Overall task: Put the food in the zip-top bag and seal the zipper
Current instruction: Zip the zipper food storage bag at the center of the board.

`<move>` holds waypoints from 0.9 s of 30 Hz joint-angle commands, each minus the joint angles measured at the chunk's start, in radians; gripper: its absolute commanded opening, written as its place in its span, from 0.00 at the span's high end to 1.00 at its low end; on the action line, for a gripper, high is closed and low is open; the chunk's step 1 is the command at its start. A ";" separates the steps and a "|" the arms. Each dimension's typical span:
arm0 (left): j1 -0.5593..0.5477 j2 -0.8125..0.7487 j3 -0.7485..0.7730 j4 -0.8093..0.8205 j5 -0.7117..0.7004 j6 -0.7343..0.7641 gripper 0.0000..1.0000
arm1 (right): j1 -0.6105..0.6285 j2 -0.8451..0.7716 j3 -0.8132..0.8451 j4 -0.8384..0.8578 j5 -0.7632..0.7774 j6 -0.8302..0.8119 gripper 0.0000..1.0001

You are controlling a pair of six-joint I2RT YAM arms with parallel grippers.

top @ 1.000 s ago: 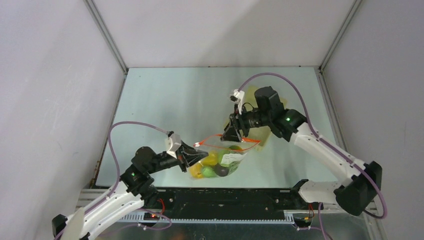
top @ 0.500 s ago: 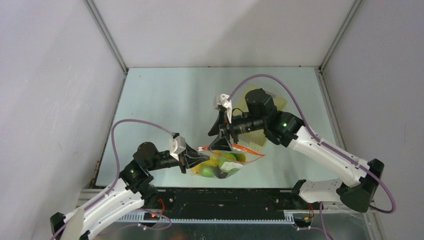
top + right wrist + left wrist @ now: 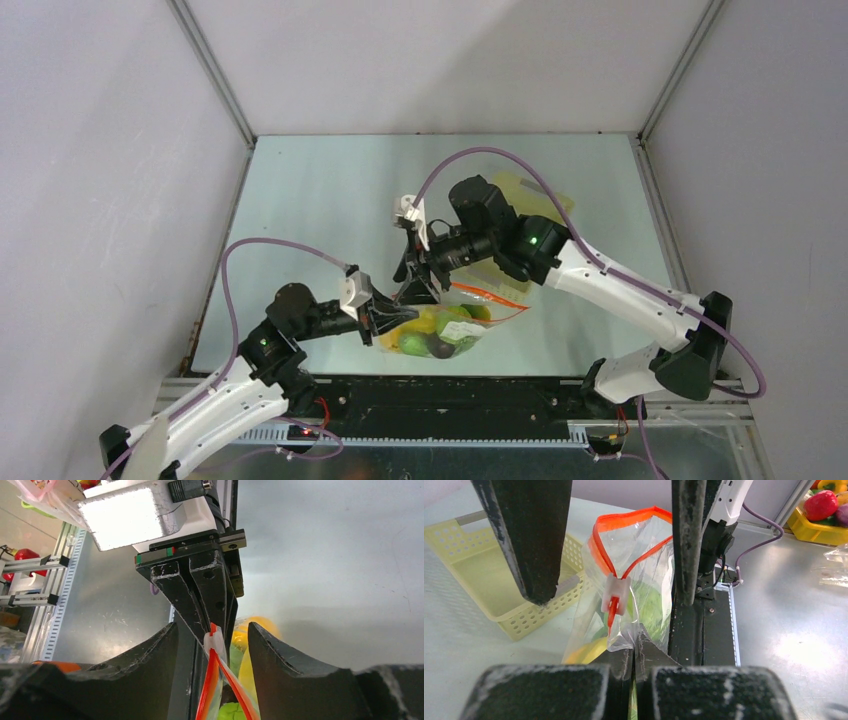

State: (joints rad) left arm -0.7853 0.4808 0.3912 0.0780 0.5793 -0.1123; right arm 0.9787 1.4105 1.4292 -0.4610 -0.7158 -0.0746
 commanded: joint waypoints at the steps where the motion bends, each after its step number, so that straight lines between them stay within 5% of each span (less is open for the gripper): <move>1: -0.003 -0.008 0.048 0.028 -0.017 0.003 1.00 | 0.021 0.013 0.062 -0.052 0.040 -0.042 0.45; 17: -0.003 -0.025 0.039 0.042 0.016 -0.009 1.00 | 0.035 0.022 0.057 -0.073 0.034 -0.089 0.54; 27: -0.003 -0.030 0.041 0.030 0.022 -0.006 1.00 | 0.039 0.037 0.068 -0.067 -0.005 -0.107 0.73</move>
State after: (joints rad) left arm -0.7853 0.4637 0.3912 0.0677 0.5873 -0.1146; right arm 1.0126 1.4422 1.4479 -0.5488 -0.6914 -0.1589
